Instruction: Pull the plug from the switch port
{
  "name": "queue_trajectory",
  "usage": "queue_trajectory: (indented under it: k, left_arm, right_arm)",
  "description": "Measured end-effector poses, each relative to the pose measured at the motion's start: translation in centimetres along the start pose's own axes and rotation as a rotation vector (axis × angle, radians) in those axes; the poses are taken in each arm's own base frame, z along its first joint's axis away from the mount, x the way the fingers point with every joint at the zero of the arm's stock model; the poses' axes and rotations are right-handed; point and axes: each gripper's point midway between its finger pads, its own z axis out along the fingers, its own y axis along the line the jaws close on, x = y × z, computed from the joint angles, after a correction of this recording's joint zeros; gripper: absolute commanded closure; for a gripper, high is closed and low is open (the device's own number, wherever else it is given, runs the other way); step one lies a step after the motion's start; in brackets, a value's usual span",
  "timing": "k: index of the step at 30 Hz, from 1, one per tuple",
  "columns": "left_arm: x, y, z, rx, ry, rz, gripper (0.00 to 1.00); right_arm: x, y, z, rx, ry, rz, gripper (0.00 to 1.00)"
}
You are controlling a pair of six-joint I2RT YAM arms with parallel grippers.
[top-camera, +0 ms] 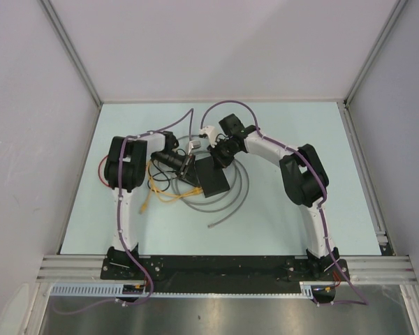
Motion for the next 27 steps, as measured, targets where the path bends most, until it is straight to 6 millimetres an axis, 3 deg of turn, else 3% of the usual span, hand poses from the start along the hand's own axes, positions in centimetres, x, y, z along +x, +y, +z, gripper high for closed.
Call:
queue_trajectory:
  k: [4, 9, 19, 27]
  left_arm:
    - [0.2, -0.3, 0.4, 0.063, 0.015, -0.044, 0.83]
    - [0.2, -0.4, 0.5, 0.069, 0.013, -0.044, 1.0]
    - [0.2, -0.4, 0.2, -0.044, 0.046, -0.065, 1.0]
    - [2.0, -0.1, -0.6, -0.047, 0.067, -0.077, 1.0]
  right_arm:
    - [0.1, -0.1, -0.1, -0.001, 0.005, 0.012, 1.0]
    - [0.1, 0.0, -0.1, -0.002, 0.006, 0.013, 1.0]
    - [0.4, -0.1, -0.1, 0.004, 0.009, 0.013, 1.0]
    - [0.4, -0.1, -0.1, 0.006, 0.01, 0.013, 1.0]
